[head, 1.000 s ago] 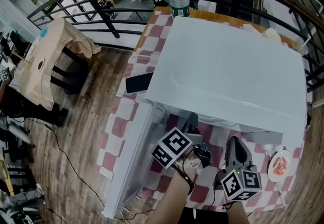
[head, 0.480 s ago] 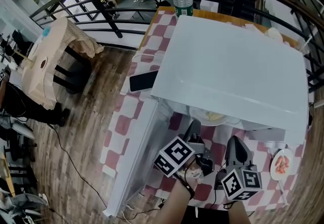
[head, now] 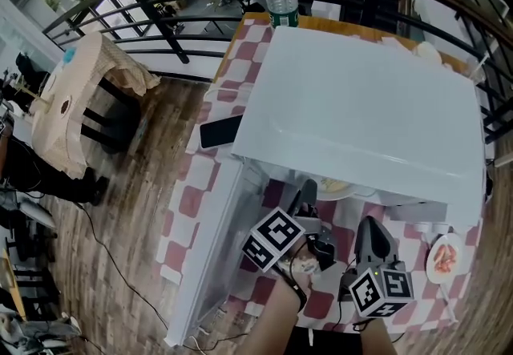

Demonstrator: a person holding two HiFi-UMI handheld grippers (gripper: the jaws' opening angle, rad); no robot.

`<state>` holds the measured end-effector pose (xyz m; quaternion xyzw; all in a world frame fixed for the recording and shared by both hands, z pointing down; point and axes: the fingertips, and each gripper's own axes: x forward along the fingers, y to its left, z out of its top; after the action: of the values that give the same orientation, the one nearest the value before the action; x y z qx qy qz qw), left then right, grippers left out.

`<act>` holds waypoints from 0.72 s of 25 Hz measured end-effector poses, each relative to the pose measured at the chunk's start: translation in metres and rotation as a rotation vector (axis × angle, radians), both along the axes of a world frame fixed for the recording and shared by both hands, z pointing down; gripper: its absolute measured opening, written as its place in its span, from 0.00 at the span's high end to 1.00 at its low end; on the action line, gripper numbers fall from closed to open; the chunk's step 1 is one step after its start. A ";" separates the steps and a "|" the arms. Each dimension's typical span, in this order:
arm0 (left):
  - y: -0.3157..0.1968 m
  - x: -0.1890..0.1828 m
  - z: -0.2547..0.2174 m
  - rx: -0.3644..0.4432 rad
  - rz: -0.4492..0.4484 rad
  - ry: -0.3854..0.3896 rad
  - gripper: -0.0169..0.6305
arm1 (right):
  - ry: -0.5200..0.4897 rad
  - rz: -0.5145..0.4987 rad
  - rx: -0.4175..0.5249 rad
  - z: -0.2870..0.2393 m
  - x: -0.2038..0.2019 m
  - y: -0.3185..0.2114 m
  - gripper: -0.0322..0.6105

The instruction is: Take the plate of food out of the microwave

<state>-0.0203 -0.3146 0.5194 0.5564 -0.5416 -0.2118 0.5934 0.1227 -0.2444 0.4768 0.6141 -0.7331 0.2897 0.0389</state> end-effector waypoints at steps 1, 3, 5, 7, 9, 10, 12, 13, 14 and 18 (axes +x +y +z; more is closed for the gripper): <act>-0.002 0.001 0.001 -0.003 0.003 0.002 0.73 | 0.001 0.002 0.000 0.000 0.001 0.000 0.96; -0.004 0.003 0.004 -0.007 0.008 0.005 0.79 | 0.004 0.005 0.002 0.001 0.004 -0.002 0.96; -0.004 0.004 0.007 -0.015 0.010 0.006 0.80 | 0.006 0.008 0.004 0.001 0.005 -0.003 0.96; -0.002 0.004 0.009 -0.024 0.013 0.003 0.89 | 0.004 0.011 0.003 0.002 0.006 -0.003 0.96; 0.000 0.005 0.009 -0.022 0.017 0.005 0.90 | 0.000 0.012 0.001 0.002 0.007 -0.003 0.96; 0.000 0.006 0.009 -0.020 0.018 0.006 0.91 | -0.002 0.011 -0.001 0.003 0.006 -0.002 0.96; 0.002 0.006 0.008 -0.016 0.019 0.009 0.91 | -0.011 0.010 -0.004 0.003 0.006 -0.002 0.96; 0.004 0.006 0.008 -0.016 0.020 0.015 0.91 | -0.015 0.010 -0.005 0.002 0.006 -0.002 0.96; 0.005 0.006 0.008 -0.018 0.020 0.026 0.91 | -0.019 0.010 -0.005 0.002 0.005 -0.002 0.96; 0.013 0.006 0.011 -0.029 0.021 0.070 0.93 | -0.039 0.007 -0.006 0.001 0.004 -0.002 0.96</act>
<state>-0.0144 -0.3013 0.5304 0.5456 -0.5178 -0.2169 0.6222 0.1267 -0.2466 0.4775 0.6108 -0.7308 0.3038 0.0253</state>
